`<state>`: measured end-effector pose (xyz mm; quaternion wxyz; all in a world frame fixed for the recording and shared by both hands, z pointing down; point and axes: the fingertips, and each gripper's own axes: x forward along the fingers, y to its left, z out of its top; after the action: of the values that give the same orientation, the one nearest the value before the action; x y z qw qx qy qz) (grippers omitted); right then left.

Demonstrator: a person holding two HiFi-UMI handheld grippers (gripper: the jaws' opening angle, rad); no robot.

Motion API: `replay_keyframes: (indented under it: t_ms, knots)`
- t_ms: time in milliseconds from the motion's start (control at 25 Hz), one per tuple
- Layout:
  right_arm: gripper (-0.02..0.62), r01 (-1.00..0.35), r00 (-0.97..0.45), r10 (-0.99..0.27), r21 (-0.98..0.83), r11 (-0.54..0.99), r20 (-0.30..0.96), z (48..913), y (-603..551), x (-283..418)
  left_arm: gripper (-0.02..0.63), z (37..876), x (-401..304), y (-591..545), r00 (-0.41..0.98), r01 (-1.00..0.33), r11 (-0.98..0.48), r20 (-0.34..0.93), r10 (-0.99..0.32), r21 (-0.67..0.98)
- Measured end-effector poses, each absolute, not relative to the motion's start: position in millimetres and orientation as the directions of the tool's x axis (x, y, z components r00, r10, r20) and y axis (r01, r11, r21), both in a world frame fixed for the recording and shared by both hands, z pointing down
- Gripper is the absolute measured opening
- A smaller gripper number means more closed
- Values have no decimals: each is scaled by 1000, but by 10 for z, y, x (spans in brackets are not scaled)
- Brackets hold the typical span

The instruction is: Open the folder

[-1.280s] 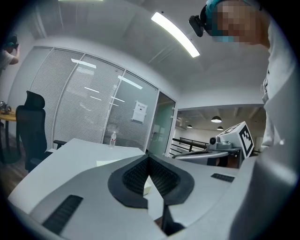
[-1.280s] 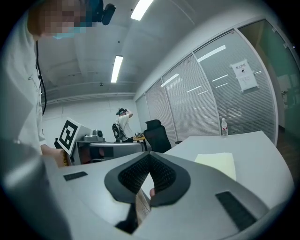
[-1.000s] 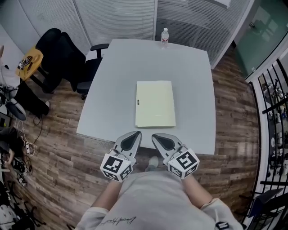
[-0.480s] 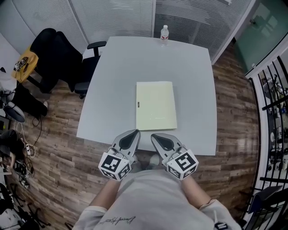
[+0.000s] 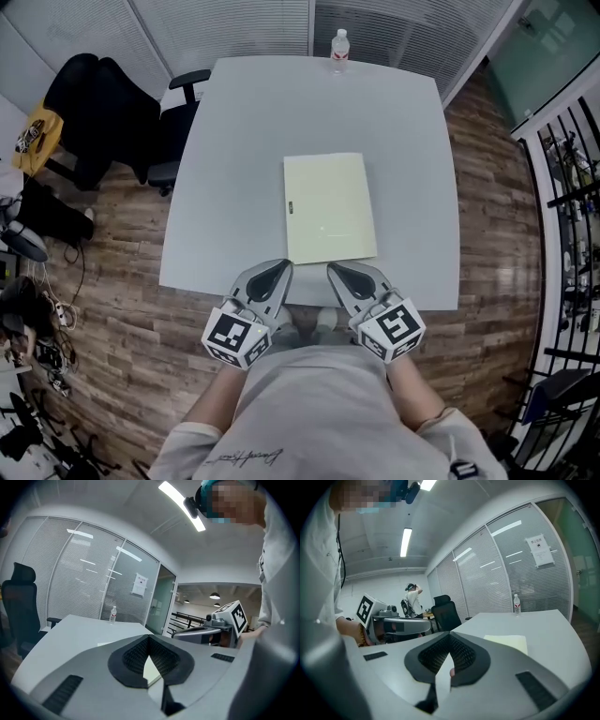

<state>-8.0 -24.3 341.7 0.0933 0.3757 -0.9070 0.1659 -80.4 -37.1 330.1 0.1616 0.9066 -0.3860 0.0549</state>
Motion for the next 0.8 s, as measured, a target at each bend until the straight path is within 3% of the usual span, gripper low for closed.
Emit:
replay_keyframes:
  t_ms: [800]
  knots:
    - [18,-749,-652,-647,-201,632,395,3840,-350,105,8,3737,-912,-420,691,-722,-640,314,-651,264]
